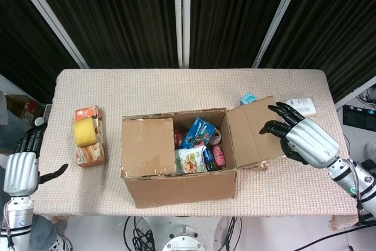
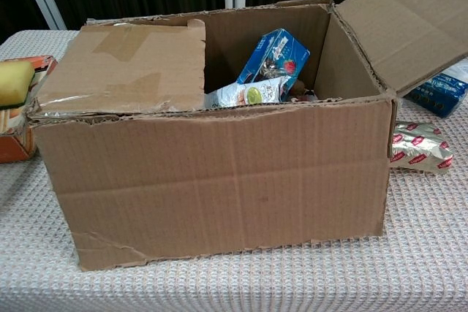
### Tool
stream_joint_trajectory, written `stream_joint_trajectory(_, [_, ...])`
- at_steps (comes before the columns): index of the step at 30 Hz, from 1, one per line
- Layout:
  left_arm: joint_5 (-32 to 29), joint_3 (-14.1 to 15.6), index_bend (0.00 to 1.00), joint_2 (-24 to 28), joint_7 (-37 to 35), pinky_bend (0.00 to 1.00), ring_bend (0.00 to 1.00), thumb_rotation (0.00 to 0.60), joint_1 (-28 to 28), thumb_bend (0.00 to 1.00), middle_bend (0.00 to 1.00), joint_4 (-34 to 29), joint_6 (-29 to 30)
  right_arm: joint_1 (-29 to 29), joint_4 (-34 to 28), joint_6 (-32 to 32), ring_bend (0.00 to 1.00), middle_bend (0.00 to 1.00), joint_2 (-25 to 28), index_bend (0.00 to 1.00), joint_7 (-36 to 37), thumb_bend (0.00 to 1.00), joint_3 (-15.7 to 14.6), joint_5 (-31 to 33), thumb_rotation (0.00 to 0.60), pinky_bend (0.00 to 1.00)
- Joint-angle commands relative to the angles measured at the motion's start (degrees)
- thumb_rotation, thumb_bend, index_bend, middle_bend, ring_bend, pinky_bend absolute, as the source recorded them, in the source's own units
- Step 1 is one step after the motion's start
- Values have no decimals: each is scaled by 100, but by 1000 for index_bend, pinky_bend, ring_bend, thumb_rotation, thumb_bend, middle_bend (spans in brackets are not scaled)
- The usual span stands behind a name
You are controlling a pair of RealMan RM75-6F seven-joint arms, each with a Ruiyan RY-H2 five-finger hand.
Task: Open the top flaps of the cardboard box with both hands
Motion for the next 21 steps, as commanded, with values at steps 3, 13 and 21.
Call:
stream_joint_trajectory(3, [39, -14, 59, 37, 15, 190, 81, 600, -21, 92, 104, -44, -1, -284, 140, 460, 0, 251, -30, 221, 27, 800, 22, 108, 600, 0])
stream_joint_trajectory(13, [691, -414, 64, 395, 141, 190, 81, 600, -1054, 94, 124, -551, -974, -1333, 316, 2102, 0, 0, -510, 0, -54, 438, 226, 869, 600, 0])
stream_joint_trajectory(21, [1141, -1064, 135, 833, -558, 191, 81, 600, -2811, 302, 189, -1068, -2773, -1769, 591, 2516, 0, 0, -462, 0, 777, 378, 202, 1013, 600, 0])
